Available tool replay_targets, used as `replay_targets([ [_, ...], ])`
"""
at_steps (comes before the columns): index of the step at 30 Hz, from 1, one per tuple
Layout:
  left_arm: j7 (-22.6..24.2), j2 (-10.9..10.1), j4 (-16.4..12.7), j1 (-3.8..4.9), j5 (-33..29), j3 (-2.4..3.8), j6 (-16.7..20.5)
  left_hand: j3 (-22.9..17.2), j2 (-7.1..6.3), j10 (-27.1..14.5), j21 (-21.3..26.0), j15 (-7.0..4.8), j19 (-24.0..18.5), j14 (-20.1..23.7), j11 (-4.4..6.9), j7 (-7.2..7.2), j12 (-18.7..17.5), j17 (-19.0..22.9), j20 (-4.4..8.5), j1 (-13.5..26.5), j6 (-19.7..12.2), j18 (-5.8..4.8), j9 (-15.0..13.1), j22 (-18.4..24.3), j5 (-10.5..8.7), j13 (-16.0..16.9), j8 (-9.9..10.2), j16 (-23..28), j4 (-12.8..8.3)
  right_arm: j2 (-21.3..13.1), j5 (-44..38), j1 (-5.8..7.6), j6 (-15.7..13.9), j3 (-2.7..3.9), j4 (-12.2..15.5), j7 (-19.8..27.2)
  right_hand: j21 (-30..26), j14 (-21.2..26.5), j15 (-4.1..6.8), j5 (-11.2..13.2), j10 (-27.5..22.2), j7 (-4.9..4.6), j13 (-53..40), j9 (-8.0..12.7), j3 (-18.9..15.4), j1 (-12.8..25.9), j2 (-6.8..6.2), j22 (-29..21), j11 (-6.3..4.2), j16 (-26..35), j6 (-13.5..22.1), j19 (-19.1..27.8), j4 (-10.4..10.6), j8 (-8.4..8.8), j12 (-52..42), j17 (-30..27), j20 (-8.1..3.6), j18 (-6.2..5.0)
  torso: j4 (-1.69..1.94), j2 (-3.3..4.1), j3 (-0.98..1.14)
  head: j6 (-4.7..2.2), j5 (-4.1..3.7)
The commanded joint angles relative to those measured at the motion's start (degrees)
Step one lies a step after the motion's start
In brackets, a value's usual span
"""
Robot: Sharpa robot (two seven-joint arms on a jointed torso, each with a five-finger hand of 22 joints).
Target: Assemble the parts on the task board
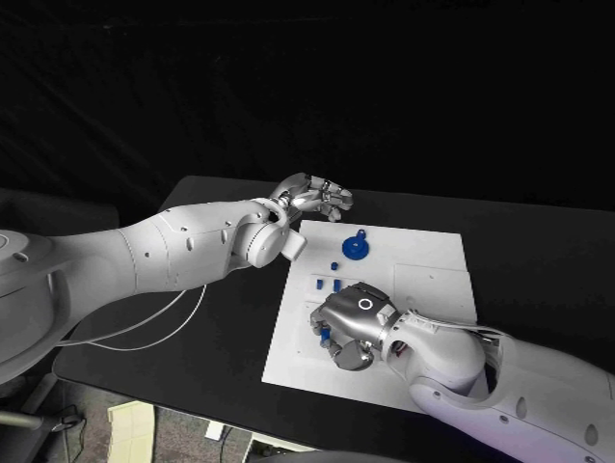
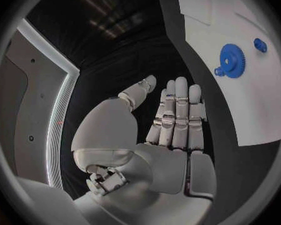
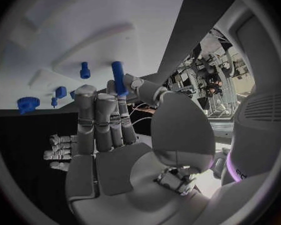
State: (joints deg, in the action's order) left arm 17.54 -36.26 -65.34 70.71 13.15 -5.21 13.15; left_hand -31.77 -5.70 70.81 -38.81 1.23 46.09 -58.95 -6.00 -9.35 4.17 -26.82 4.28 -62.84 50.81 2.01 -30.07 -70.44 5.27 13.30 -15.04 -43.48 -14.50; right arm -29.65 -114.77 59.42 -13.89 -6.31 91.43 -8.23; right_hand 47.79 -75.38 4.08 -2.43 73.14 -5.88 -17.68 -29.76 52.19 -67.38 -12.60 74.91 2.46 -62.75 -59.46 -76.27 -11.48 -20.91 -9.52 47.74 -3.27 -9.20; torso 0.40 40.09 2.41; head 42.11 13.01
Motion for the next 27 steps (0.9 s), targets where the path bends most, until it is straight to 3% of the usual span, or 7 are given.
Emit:
replay_targets([
  [1,0.53,0.13,-0.07,0.1,-0.35,0.06,-0.77,0.07,0.57,-0.21,0.36,0.05,0.32,-0.5,0.02,-0.09,0.04,-0.08,0.08,0.18,-0.46,0.84,0.1,-0.1,0.3,-0.08,-0.32,0.27,0.29,-0.02,-0.05,-0.39,1.69,-0.53,-0.25,0.48,0.4,0.43,0.8,-0.36,2.76,0.02,-3.08,-0.09,0.4,-0.45,0.08,1.06,-0.95,-0.39,-0.34,-0.05,0.11,-0.25,-0.2,-0.02,-0.58,-5.8,0.05,0.02,0.01,0.11,0.09],
  [27,0.56,0.17,-0.1,0.1,-0.35,0.07,-0.83,0.07,0.62,-0.22,0.45,0.05,0.35,-0.53,0.02,-0.1,0.04,-0.26,0.08,0.15,-0.48,0.84,0.15,-0.17,0.31,-0.09,-0.38,0.4,0.26,0.9,-1.24,-0.66,1.64,-0.95,-1.6,0.1,0.46,0.43,0.83,-0.37,2.76,0.04,-3.27,-0.15,0.48,-0.46,0.12,1.08,-0.97,-0.41,-0.38,-0.04,-0.01,-0.24,-0.17,0.0,-0.65,-5.8,0.05,0.03,0.04,0.47,0.2],
])
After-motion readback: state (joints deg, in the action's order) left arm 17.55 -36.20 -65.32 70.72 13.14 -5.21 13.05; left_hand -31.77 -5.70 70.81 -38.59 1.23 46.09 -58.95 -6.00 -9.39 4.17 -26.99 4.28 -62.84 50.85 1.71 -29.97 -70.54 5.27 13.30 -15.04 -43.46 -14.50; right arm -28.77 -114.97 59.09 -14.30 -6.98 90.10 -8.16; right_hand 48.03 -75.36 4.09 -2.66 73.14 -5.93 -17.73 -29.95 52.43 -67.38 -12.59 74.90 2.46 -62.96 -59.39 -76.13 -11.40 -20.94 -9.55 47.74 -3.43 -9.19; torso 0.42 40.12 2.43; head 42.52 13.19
